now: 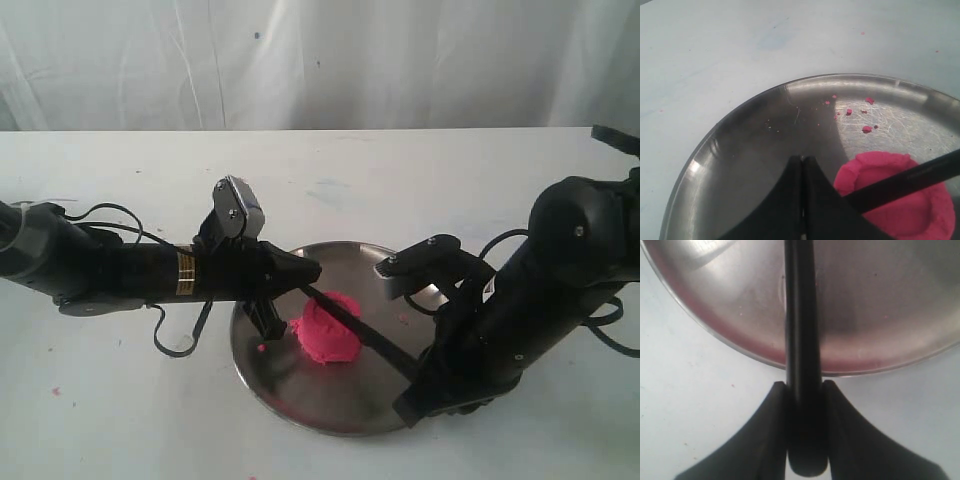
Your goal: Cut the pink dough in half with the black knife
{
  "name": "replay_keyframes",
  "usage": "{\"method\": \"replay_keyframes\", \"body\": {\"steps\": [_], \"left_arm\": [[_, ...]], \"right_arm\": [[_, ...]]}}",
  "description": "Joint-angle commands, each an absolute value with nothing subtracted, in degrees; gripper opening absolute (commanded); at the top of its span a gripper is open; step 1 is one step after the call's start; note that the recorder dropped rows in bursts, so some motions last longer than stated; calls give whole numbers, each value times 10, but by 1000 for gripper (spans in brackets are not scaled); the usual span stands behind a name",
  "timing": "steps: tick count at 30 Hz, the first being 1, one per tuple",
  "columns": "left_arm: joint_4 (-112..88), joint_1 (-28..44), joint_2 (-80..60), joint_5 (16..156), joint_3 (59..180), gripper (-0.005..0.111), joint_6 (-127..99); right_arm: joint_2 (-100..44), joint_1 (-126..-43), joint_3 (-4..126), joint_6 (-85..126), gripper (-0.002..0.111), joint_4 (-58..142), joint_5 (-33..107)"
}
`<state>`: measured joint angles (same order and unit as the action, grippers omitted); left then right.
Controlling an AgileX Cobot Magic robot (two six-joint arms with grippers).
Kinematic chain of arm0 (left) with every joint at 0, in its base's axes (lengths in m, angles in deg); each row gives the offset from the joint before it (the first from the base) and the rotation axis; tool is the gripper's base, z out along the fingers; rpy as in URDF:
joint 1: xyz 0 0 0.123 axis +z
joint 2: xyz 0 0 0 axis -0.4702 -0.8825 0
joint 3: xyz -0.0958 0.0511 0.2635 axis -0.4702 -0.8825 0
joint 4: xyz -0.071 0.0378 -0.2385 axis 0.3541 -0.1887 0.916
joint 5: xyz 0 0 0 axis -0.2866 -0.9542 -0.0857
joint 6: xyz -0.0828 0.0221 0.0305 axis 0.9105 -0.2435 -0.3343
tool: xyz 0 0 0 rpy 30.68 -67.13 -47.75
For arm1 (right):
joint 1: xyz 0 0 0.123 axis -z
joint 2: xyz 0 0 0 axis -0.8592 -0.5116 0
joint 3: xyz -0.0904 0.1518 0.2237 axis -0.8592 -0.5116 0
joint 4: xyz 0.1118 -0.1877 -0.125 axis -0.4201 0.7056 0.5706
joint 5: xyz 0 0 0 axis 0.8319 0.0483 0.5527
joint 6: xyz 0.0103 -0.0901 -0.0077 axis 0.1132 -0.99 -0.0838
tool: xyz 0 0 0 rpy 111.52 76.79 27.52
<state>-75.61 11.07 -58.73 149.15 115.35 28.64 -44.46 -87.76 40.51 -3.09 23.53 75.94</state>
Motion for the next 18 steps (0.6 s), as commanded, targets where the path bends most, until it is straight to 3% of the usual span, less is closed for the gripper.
{"method": "replay_keyframes", "body": {"steps": [1, 18], "left_arm": [[-767, 106, -585, 1483, 1156, 0, 291], [-776, 106, -585, 1482, 1156, 0, 293]], "right_arm": [[-443, -879, 404, -28, 0, 239, 750], [-465, -879, 406, -28, 0, 239, 753]]}}
